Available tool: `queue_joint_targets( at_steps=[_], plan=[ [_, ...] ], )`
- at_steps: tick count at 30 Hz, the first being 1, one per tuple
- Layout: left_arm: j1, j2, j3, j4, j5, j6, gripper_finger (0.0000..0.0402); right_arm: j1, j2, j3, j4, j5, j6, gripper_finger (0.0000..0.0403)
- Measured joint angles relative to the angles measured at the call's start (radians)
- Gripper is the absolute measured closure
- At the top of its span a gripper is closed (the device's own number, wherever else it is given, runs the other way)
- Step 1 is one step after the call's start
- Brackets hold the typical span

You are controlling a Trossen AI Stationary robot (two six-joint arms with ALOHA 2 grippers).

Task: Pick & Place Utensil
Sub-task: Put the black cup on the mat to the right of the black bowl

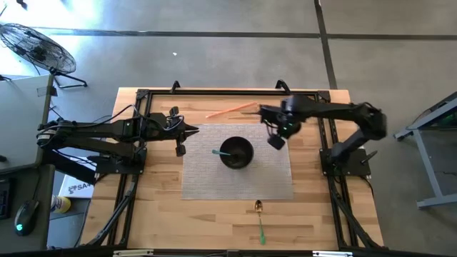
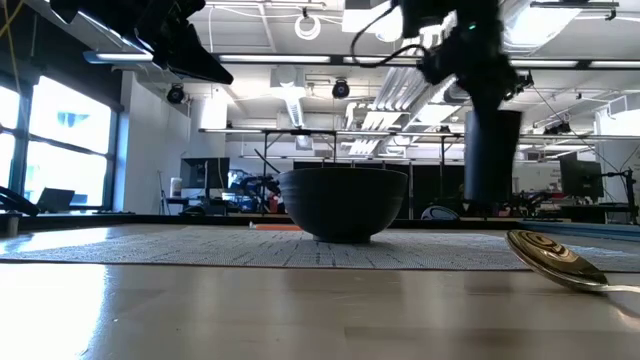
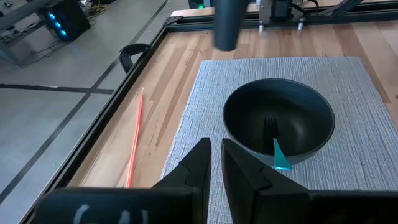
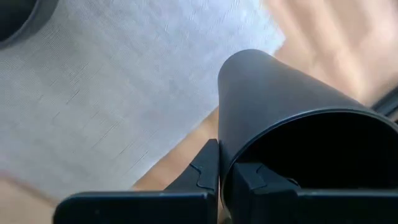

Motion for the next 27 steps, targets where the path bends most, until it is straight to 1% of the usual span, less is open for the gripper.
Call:
queue_joint_targets(
  at_steps=[2, 5, 10, 13, 21, 27],
  plan=[
    [0.000, 0.000, 0.000, 0.000, 0.000, 0.000, 0.0367, -0.031, 0.060, 0.052, 0.000, 0.021, -0.078, 0.0398],
    [0.000, 0.000, 0.000, 0.000, 0.000, 0.000, 0.0367, -0.073, 0.138, 0.103, 0.000, 0.018, -0.183, 0.0398],
    [0.000, 0.000, 0.000, 0.000, 0.000, 0.000, 0.0367, -0.117, 0.218, 0.115, -0.004, 0.016, -0.315, 0.0400],
    [0.000, 0.000, 0.000, 0.000, 0.000, 0.000, 0.0367, -0.123, 0.239, 0.113, -0.010, 0.010, -0.334, 0.0397],
    [0.000, 0.000, 0.000, 0.000, 0.000, 0.000, 0.0367, -0.114, 0.240, 0.113, 0.040, -0.036, -0.375, 0.0400],
    [0.000, 0.000, 0.000, 0.000, 0.000, 0.000, 0.0367, -0.096, 0.240, 0.113, 0.051, -0.016, -0.431, 0.0390]
  ],
)
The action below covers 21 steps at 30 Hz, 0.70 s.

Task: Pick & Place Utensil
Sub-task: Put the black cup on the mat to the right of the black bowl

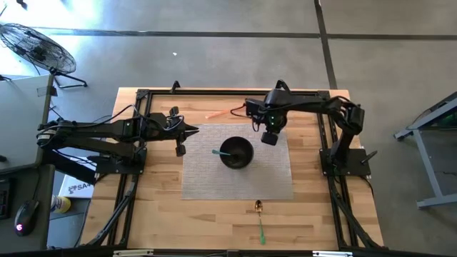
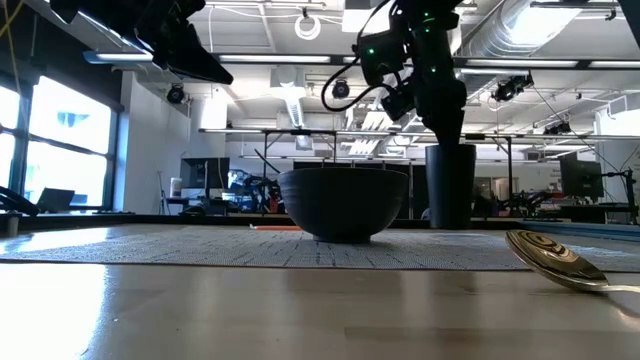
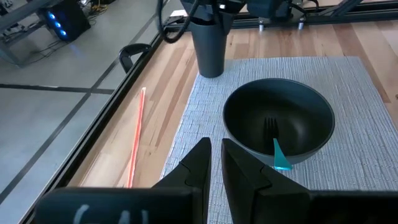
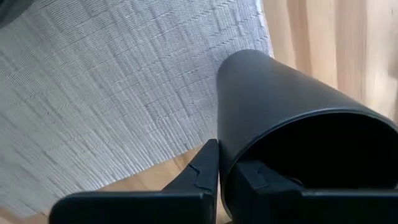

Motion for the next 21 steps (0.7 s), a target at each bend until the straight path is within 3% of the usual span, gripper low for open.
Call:
queue_joint_targets(
  at_steps=[21],
  plan=[
    [0.000, 0.000, 0.000, 0.000, 0.000, 0.000, 0.0367, 0.004, 0.000, 0.000, 0.009, -0.018, 0.022, 0.0378]
  ],
)
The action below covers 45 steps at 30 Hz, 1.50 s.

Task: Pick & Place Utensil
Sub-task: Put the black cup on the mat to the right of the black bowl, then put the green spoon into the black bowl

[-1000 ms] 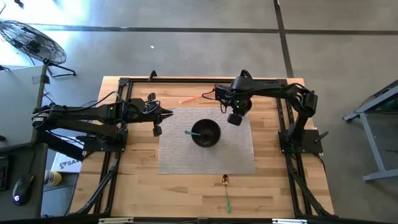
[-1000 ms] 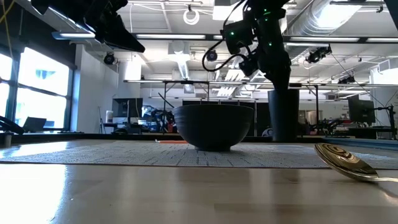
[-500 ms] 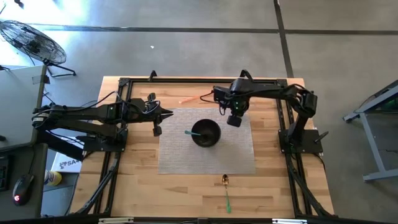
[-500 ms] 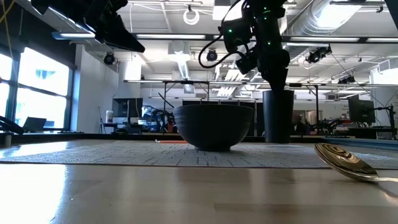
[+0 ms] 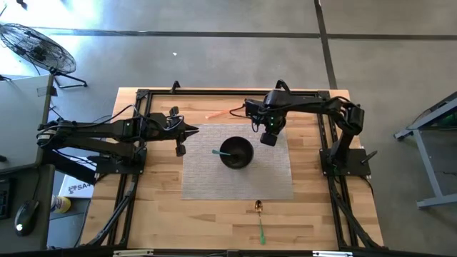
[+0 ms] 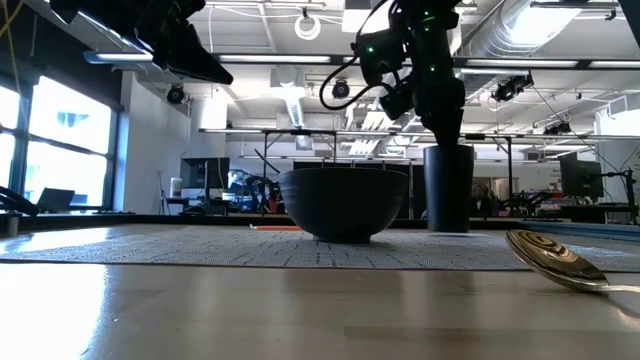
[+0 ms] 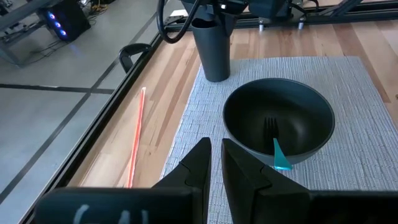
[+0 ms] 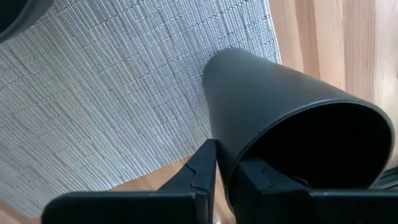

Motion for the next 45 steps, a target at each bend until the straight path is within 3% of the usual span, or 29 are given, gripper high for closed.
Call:
queue_joint_targets(
  at_steps=[8, 17, 27, 34, 45],
  plan=[
    [0.000, 0.000, 0.000, 0.000, 0.000, 0.000, 0.0367, 0.002, 0.000, 0.000, 0.000, -0.002, 0.017, 0.0369],
    [0.000, 0.000, 0.000, 0.000, 0.000, 0.000, 0.0367, 0.026, 0.000, 0.000, -0.016, 0.022, 0.021, 0.0311],
    [0.000, 0.000, 0.000, 0.000, 0.000, 0.000, 0.0367, 0.065, 0.000, 0.000, -0.088, 0.051, 0.143, 0.0265],
    [0.000, 0.000, 0.000, 0.000, 0.000, 0.000, 0.0367, 0.085, -0.009, 0.000, -0.112, 0.094, 0.191, 0.0252],
    [0.000, 0.000, 0.000, 0.000, 0.000, 0.000, 0.0367, 0.109, -0.140, 0.002, -0.077, 0.102, 0.212, 0.0249]
  ],
)
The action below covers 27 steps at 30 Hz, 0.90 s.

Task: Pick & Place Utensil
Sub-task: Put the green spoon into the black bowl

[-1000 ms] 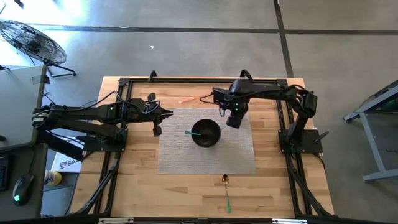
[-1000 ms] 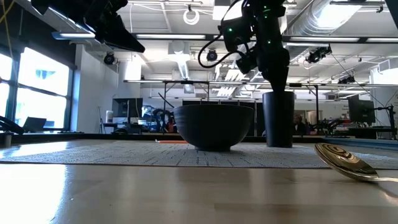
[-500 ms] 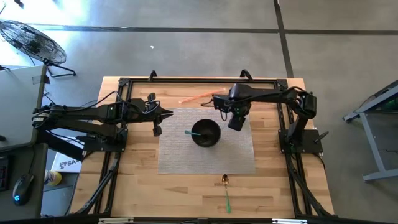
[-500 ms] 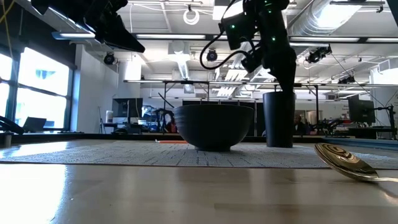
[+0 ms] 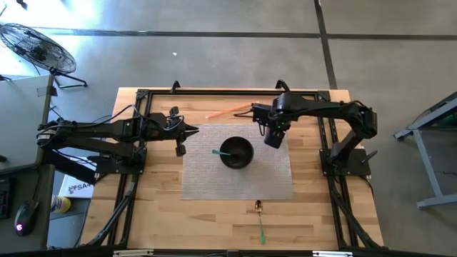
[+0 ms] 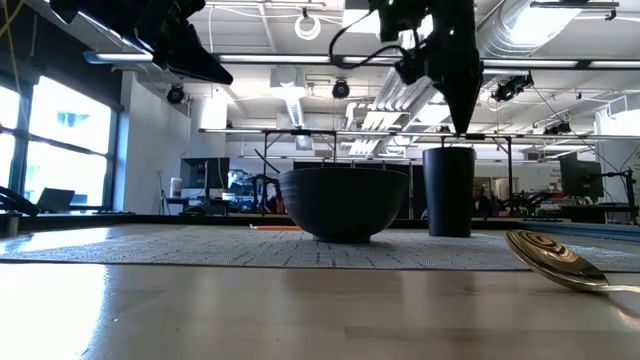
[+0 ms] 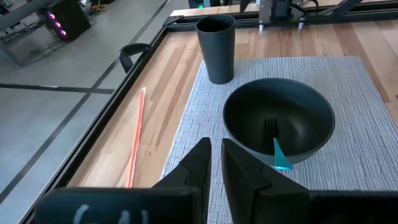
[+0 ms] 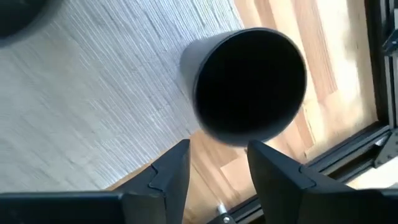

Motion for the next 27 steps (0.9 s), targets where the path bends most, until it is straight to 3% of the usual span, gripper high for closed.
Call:
queue_joint_targets(
  at_steps=[6, 13, 18, 27],
  plan=[
    [0.000, 0.000, 0.000, 0.000, 0.000, 0.000, 0.0367, 0.087, -0.051, 0.000, 0.019, -0.040, 0.140, 0.0249],
    [0.000, 0.000, 0.000, 0.000, 0.000, 0.000, 0.0367, 0.218, -0.063, 0.000, 0.029, -0.131, 0.626, 0.0249],
    [0.000, 0.000, 0.000, 0.000, 0.000, 0.000, 0.0367, 0.327, -0.063, -0.001, 0.113, -0.137, 0.896, 0.0249],
    [0.000, 0.000, 0.000, 0.000, 0.000, 0.000, 0.0367, 0.498, 0.010, -0.001, 0.311, -0.149, 1.041, 0.0250]
  ],
)
